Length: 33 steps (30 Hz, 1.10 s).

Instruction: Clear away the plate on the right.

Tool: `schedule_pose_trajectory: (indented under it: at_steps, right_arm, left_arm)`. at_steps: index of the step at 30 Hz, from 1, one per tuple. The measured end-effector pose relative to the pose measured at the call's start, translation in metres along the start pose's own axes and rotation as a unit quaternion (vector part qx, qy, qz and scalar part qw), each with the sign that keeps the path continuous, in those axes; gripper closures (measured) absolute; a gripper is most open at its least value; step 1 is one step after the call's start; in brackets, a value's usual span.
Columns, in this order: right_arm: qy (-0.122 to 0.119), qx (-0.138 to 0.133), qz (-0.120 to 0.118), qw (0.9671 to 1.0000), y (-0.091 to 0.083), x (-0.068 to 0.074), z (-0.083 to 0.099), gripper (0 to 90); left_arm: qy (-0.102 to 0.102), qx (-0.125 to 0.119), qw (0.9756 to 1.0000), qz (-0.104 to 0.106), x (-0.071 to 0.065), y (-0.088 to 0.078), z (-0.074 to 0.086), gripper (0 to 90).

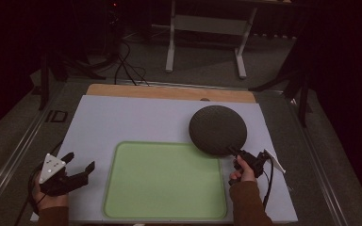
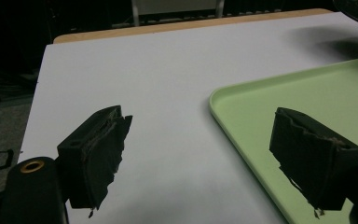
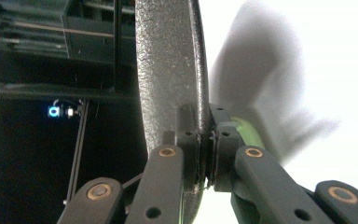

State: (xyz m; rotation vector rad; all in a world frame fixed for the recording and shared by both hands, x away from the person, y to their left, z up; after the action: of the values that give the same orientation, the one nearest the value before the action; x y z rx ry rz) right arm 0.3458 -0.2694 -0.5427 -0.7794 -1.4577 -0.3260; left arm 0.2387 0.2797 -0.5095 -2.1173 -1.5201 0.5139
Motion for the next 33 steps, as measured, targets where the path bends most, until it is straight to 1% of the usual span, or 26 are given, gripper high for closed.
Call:
schedule_pose_trajectory:
  at_steps: [1,2,5,8,9,12,17,20,21,24,26,27,30,31,33]
  right_arm:
    - [-0.002,0.002,0.000,1.0000,0.001,0.001,0.001,85.0]
    - [-0.010,0.010,0.002,0.9999,0.002,0.002,0.003,84.9]
    - [-0.018,0.024,0.001,0.9996,0.003,0.003,0.007,85.0]
    - [-0.019,0.027,0.001,0.9994,0.004,0.003,0.008,84.9]
    - [-0.026,0.041,0.003,0.9988,0.006,0.004,0.012,84.9]
    - [-0.032,0.052,0.006,0.9981,0.008,0.005,0.016,84.7]
    - [-0.038,0.070,0.005,0.9968,0.011,0.006,0.023,84.7]
    - [-0.039,0.073,0.003,0.9966,0.012,0.006,0.024,84.8]
    - [-0.046,0.082,0.005,0.9956,0.012,0.006,0.028,84.7]
    - [-0.050,0.095,0.008,0.9942,0.013,0.006,0.033,84.7]
    - [-0.050,0.098,0.006,0.9939,0.014,0.006,0.035,84.7]
    - [-0.053,0.108,0.005,0.9927,0.015,0.005,0.039,84.8]
    - [-0.054,0.115,0.005,0.9918,0.016,0.005,0.042,84.8]
    - [-0.059,0.124,0.006,0.9905,0.017,0.005,0.046,84.8]
    - [-0.062,0.127,0.007,0.9899,0.017,0.005,0.047,84.9]
  left_arm:
    - [0.000,0.000,1.0000,0.000,0.000,0.000,0.000,18.1]
    - [0.000,0.000,1.0000,0.000,0.000,0.000,0.000,18.1]
    - [0.000,-0.001,1.0000,0.000,0.000,0.000,0.000,18.1]
    - [0.000,-0.001,1.0000,0.000,0.000,0.000,0.000,18.1]
    - [0.000,-0.001,1.0000,0.000,0.000,0.000,0.000,18.1]
    - [-0.001,-0.001,1.0000,0.000,0.000,0.000,0.000,18.1]
    - [0.000,-0.001,1.0000,0.000,0.000,0.000,0.000,18.1]
    - [0.000,-0.002,1.0000,-0.001,0.000,-0.001,0.000,18.1]
    - [-0.001,-0.003,1.0000,-0.001,0.000,-0.001,0.000,18.1]
    - [-0.001,-0.003,1.0000,-0.001,0.001,-0.001,0.000,18.1]
    - [-0.003,-0.004,1.0000,-0.001,0.001,-0.001,0.000,18.1]
    - [-0.004,-0.004,1.0000,0.000,0.001,-0.001,0.000,18.1]
    - [-0.005,-0.004,1.0000,0.000,0.001,-0.001,0.000,18.1]
    - [-0.006,-0.005,1.0000,0.001,0.001,-0.001,0.000,18.1]
    - [-0.007,-0.006,1.0000,0.001,0.002,-0.001,0.000,18.1]
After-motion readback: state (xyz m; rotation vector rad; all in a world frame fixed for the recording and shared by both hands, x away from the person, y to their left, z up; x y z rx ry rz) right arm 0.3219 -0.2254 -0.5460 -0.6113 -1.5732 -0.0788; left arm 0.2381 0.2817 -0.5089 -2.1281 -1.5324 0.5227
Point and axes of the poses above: each handheld gripper's, and its own axes: y roughly forward along the jaws, z roughly out of its underside, x roughly to its left, the point moved 3 cm from there along y, roughly forward along the jaws, and after that the axes turned 11 degrees about x, right-handed, at the moved point
